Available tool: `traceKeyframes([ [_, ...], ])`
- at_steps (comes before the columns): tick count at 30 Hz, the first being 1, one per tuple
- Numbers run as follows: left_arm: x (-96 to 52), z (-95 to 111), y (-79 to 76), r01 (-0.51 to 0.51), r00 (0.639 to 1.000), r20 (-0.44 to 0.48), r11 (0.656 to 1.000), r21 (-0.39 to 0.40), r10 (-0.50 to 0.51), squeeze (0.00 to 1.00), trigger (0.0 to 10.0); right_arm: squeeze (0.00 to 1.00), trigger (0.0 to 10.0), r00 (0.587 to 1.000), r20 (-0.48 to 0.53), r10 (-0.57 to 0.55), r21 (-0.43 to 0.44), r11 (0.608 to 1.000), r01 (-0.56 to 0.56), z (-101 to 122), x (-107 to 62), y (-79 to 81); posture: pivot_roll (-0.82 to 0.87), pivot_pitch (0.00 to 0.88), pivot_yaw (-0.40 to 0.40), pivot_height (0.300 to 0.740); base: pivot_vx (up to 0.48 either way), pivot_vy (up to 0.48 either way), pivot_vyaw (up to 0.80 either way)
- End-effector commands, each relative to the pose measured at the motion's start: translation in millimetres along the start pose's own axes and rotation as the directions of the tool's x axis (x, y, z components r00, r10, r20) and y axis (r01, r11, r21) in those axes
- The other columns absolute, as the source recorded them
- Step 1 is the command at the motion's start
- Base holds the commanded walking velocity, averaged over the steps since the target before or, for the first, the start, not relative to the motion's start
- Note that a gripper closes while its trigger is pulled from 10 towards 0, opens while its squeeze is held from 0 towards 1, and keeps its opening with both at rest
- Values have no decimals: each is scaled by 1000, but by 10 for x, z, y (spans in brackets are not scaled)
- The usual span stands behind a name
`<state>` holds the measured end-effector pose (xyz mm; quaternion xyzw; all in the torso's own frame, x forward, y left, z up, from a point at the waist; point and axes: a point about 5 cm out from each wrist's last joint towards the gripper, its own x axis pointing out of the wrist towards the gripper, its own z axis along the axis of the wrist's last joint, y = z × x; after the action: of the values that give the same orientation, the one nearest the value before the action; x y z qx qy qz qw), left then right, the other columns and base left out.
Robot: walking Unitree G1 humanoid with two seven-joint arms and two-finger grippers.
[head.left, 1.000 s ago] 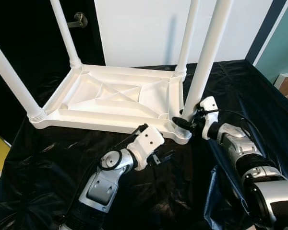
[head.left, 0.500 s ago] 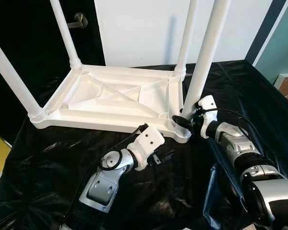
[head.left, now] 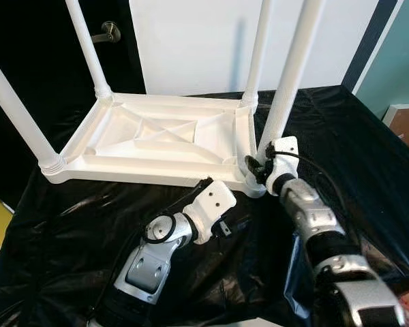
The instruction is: Building children table
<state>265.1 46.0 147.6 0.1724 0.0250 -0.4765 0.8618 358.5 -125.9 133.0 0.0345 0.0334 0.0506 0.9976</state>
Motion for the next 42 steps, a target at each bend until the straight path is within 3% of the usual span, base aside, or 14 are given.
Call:
traceKeyframes([
  [1,11,-32,4,-60,998,-8,998,-3,60,0,10000,0,10000,985,-51,-164,48,985,166,-165,-91,-35,-2,19,-32,740,0,0,0],
  [2,11,-32,4,-60,998,-8,998,-3,60,0,10000,0,10000,985,-51,-164,48,985,166,-165,-91,-35,-2,19,-32,740,0,0,0],
  [4,28,-25,-17,-53,999,-3,999,-7,53,0,10000,0,10000,957,-61,-282,113,951,288,-213,-165,97,-4,13,-28,740,0,0,0],
  [18,22,-19,-7,-54,999,-4,999,-1,54,0,10000,0,10000,968,-54,-244,179,952,250,-130,-209,227,5,1,-34,740,0,0,0],
  [19,20,-20,-11,-56,998,-4,998,-3,56,0,10000,1000,10000,970,-41,-239,182,953,243,-104,-214,224,6,1,-36,740,0,0,0],
  [28,7,-29,-22,-61,998,-6,998,-7,61,0,10000,1000,10000,978,35,-204,162,967,196,-20,-257,136,9,8,-43,740,0,0,0],
  [30,0,-39,-25,-67,998,-9,998,-11,67,0,10000,1000,10000,994,75,-83,133,988,72,-13,-310,23,2,13,-46,740,0,0,0],
  [31,0,-39,-25,-67,998,-9,998,-11,67,0,10000,1000,10000,994,75,-83,133,988,72,-13,-310,23,2,13,-46,740,0,0,0],
  [32,1,-42,-27,-68,998,-9,998,-14,68,0,10000,122,10000,997,81,-2,114,993,-7,-27,-347,-24,-1,16,-45,740,0,0,0],
  [34,1,-42,-27,-68,998,-9,998,-14,68,0,10000,122,10000,997,81,-2,114,993,-7,-27,-347,-24,-1,16,-45,740,0,0,0],
  [35,2,-42,-28,-68,998,-8,998,-15,68,0,10000,0,10000,993,79,91,101,990,-98,-48,-379,-51,-2,17,-44,740,0,0,0],
  [36,3,-42,-29,-66,998,-8,998,-16,66,0,10000,0,10000,983,79,164,71,983,-169,-63,-401,-86,-2,17,-44,740,0,0,0],
  [38,3,-42,-29,-66,998,-8,998,-16,66,0,10000,0,10000,983,79,164,71,983,-169,-63,-401,-86,-2,17,-44,740,0,0,0],
  [42,2,-39,-17,-61,998,-8,998,-14,61,0,10000,0,10000,957,62,283,-4,959,-283,-66,-377,-232,-10,30,-28,740,0,0,0],
])
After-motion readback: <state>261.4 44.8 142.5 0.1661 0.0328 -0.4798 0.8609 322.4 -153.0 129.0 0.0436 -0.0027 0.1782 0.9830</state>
